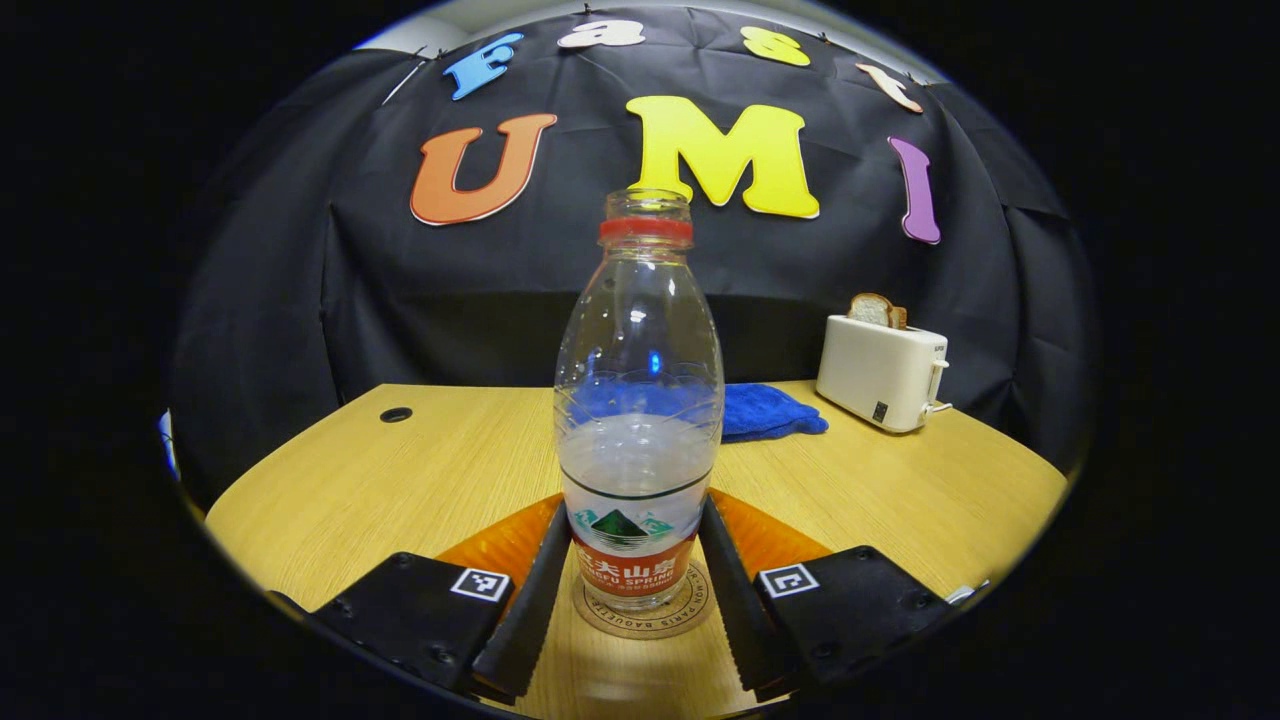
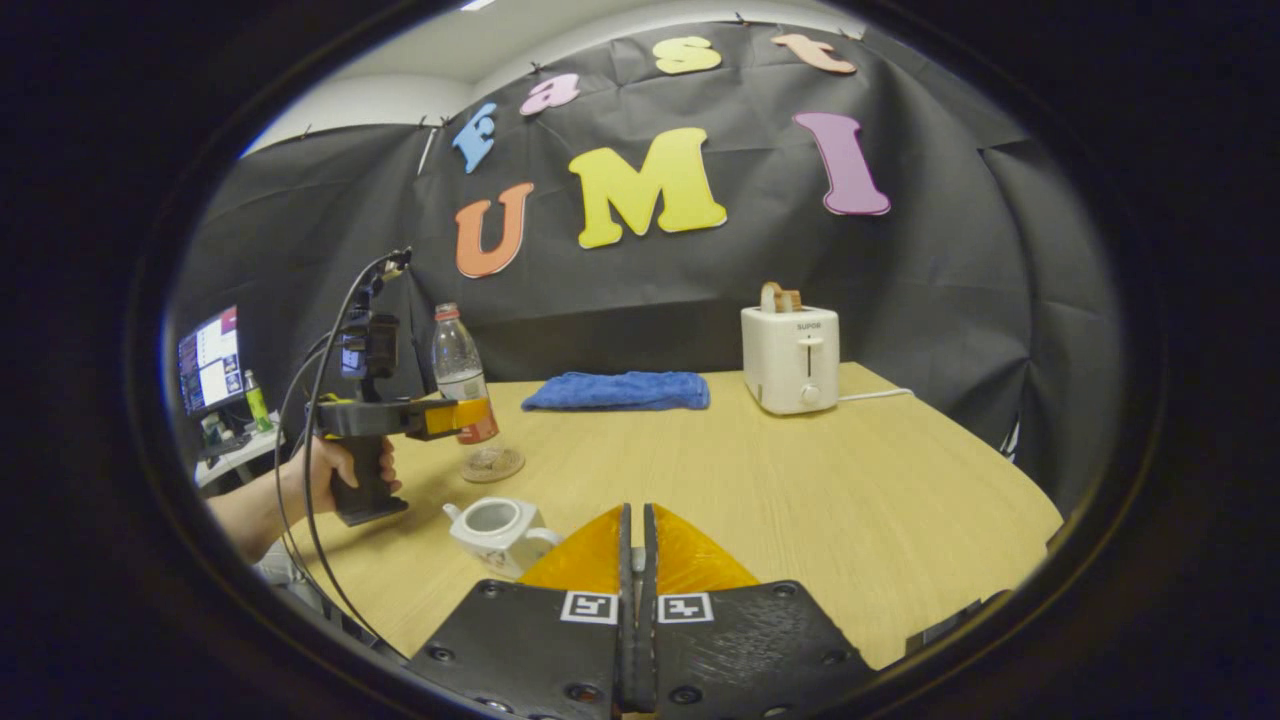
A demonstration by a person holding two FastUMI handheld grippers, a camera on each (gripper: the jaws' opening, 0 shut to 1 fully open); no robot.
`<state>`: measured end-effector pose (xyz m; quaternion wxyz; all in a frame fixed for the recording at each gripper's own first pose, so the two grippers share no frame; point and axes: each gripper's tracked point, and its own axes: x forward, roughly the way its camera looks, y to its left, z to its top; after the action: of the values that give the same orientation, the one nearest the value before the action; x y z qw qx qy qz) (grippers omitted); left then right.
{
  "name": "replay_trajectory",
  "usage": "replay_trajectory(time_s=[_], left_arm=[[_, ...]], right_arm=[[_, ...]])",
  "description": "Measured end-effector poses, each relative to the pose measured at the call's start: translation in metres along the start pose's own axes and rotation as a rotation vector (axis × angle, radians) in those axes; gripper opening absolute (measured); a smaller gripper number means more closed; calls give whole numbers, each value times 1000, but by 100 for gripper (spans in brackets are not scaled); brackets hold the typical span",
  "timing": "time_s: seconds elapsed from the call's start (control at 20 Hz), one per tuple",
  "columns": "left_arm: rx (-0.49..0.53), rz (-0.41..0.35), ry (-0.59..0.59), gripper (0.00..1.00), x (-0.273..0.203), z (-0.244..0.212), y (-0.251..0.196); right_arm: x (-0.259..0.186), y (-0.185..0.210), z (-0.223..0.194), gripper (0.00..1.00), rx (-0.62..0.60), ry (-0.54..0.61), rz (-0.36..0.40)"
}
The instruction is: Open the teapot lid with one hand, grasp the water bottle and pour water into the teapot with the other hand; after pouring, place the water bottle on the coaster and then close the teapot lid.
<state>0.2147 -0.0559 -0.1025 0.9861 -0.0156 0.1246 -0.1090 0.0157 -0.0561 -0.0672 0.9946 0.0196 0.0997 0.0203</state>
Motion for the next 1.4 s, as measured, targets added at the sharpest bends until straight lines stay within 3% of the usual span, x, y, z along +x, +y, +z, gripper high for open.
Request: replay_trajectory(time_s=[0.45, 0.55, 0.65, 0.85, 1.05, 1.3, 1.4], left_arm=[[-4, -18, 72, 81, 5, -18, -7], [-9, -20, 86, 87, 4, -21, -8], [-15, -19, 86, 100, 2, -20, -8], [-41, -24, 107, 100, -15, -23, -8], [-67, 33, 96, 100, -57, -24, 15], [-17, 149, -4, 100, -135, -15, 61], [-3, 162, -25, 100, -149, -17, 69]], right_arm=[[-1, 0, 0, 0, -5, 3, -3], [-1, -1, -1, 0, -2, 3, -4], [-2, 0, -1, 0, 0, 3, -2], [-3, 9, 3, 0, 0, -6, 14], [3, 37, 17, 0, -8, -30, 85], [33, 93, 29, 0, -30, -38, 219], [45, 106, 28, 0, -46, -40, 244]])
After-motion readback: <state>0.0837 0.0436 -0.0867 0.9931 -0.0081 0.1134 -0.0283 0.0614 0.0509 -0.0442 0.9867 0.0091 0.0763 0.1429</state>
